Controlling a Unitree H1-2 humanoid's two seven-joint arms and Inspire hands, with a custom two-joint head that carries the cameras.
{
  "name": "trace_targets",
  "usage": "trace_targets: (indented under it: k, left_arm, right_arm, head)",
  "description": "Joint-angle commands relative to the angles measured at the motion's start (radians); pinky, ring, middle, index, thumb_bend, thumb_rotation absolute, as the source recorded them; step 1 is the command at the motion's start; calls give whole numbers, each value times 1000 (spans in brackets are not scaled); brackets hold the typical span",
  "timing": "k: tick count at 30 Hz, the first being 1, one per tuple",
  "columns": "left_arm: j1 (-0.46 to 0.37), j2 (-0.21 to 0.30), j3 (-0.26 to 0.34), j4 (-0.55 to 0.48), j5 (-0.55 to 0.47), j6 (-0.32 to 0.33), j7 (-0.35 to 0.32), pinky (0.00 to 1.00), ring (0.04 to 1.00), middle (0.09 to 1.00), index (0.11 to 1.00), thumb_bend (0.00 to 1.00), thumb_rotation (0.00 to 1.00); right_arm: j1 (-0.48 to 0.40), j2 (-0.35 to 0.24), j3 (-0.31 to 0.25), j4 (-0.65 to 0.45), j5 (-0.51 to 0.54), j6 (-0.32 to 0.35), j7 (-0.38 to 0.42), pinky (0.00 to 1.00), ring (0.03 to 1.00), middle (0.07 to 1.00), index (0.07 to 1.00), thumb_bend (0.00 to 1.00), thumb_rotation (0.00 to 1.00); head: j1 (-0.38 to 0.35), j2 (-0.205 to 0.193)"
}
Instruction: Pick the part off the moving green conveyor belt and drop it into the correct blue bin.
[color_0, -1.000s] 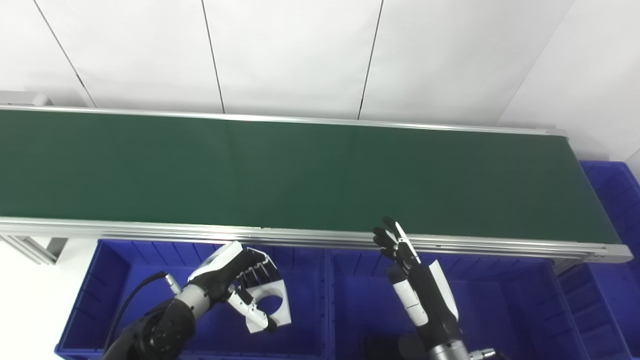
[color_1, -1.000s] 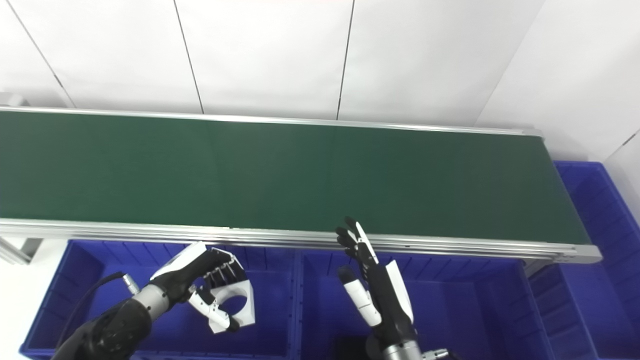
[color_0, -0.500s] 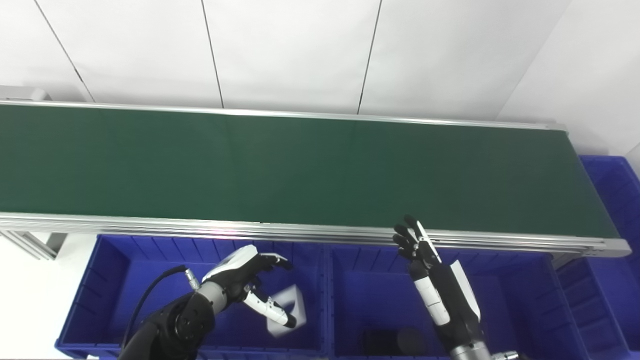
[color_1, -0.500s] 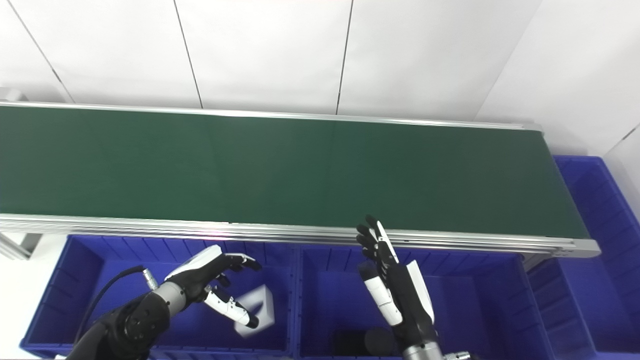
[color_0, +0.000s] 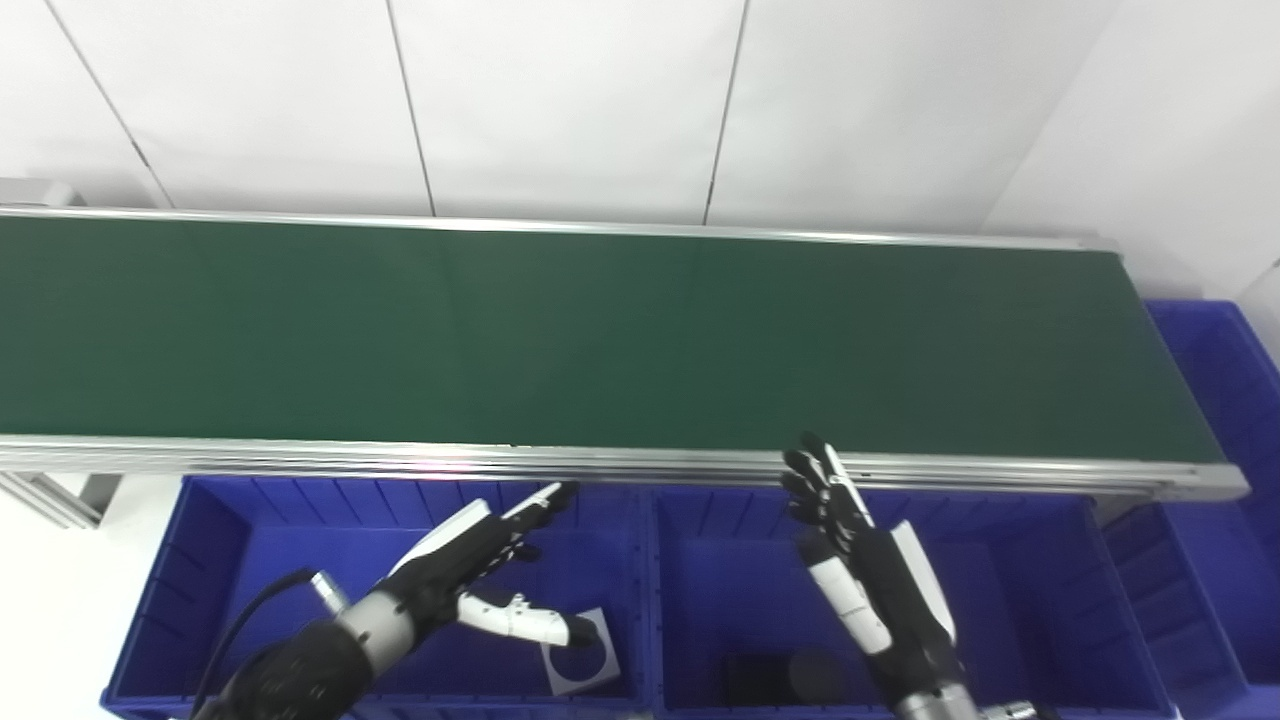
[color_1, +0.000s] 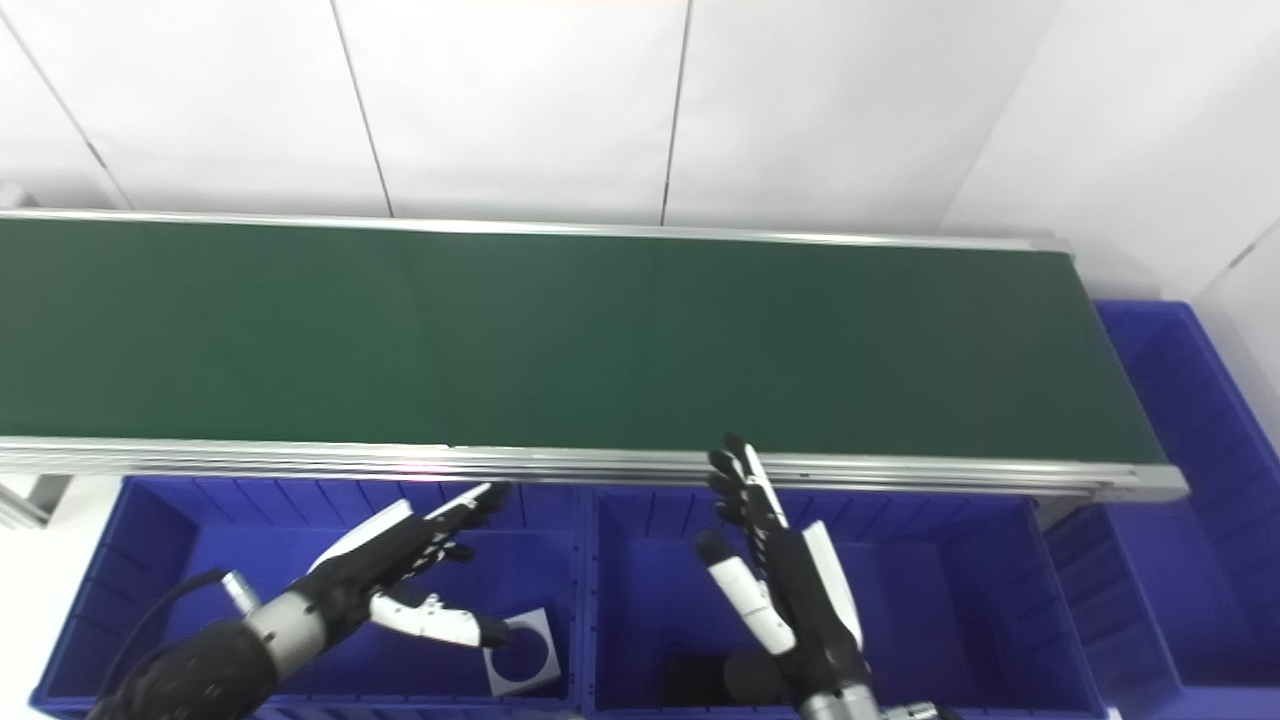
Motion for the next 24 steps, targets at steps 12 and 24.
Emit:
trace_targets:
  k: [12,24]
  left_arm:
    - [80,-141,115,-68,-315,-186,159,963,970,975,970,896,401]
    - [99,-162,121,-105,-359,-160,229,1000,1000,1000,997,770,267]
  right_arm:
    - [-11,11,7,-6,55,-16,-2,904,921,942,1000,749,877]
    - [-19,8,19,-23,59,7,5,857,902,927,1000,740,856]
  head:
    - [5,7]
    - [20,23]
